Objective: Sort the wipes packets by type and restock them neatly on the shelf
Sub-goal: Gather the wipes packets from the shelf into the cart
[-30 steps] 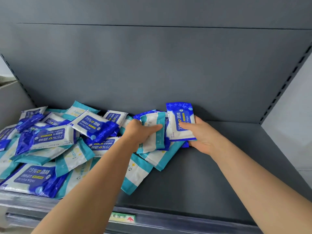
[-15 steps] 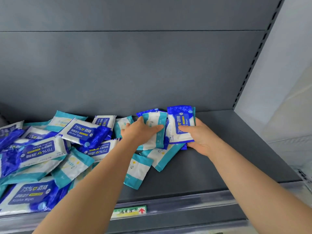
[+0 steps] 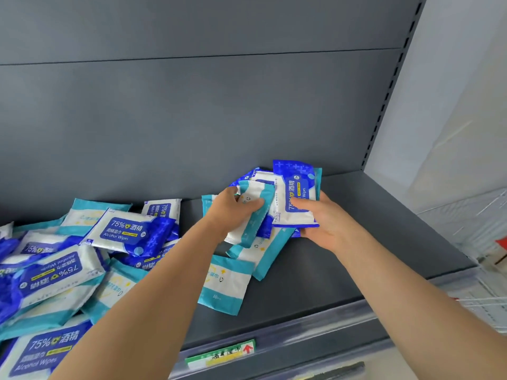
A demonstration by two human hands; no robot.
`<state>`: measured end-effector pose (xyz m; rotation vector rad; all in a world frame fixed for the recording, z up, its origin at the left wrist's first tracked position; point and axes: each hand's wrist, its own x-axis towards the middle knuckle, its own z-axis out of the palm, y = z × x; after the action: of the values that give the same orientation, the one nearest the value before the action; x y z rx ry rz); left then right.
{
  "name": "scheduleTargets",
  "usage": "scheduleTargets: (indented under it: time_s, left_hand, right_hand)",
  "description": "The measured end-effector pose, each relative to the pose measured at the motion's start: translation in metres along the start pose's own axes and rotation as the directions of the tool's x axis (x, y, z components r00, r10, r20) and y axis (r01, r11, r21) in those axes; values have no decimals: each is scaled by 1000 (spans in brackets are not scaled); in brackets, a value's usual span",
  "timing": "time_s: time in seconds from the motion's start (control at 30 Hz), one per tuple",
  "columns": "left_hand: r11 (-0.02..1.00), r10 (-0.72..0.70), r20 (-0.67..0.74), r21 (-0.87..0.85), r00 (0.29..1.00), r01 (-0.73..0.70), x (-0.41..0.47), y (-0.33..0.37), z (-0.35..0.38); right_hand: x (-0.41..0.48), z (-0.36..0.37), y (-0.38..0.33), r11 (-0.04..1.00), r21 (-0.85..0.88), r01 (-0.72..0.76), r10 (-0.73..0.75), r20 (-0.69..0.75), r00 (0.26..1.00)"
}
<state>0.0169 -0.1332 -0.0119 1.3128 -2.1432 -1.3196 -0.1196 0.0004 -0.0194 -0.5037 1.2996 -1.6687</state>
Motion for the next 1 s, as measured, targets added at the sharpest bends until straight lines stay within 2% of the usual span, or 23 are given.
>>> scheduleTargets:
  time_s: [0.13,0.23,0.3,0.43,0.5,0.8,1.0]
  left_hand:
    - [979,-25,127,-196,992,50,5,5,1]
    - [905,-40,297,-394,954,161,0,6,8]
    - [874,-60,337,-437,940,213,-3,3,17]
    - [854,-93,350,-453,932,255,-3,4,29]
    - [834,-65,378,-487,923,258,-6,10,30]
    - [818,107,278,-571,955,75,-13,67,38]
    - [818,164,272,-575,948,23,-25,110,90]
  right_hand:
    - [-4,-6,-5,999,9,39,-39,1,999]
    - [-9,-10,-4,999,26,34,-33,-8,999]
    - [-13,-14,-2,1000,0,16,-16,-34,999]
    - [-21,-21,4,1000,-16,-10,9,-95,995]
    - [-25,-22,1,1000,1,15,-15,-107,994]
    - [-44,-36,-47,992,-19,128,-129,-150,980]
    - [-70,-88,-77,982,-47,184,-190,-198,962]
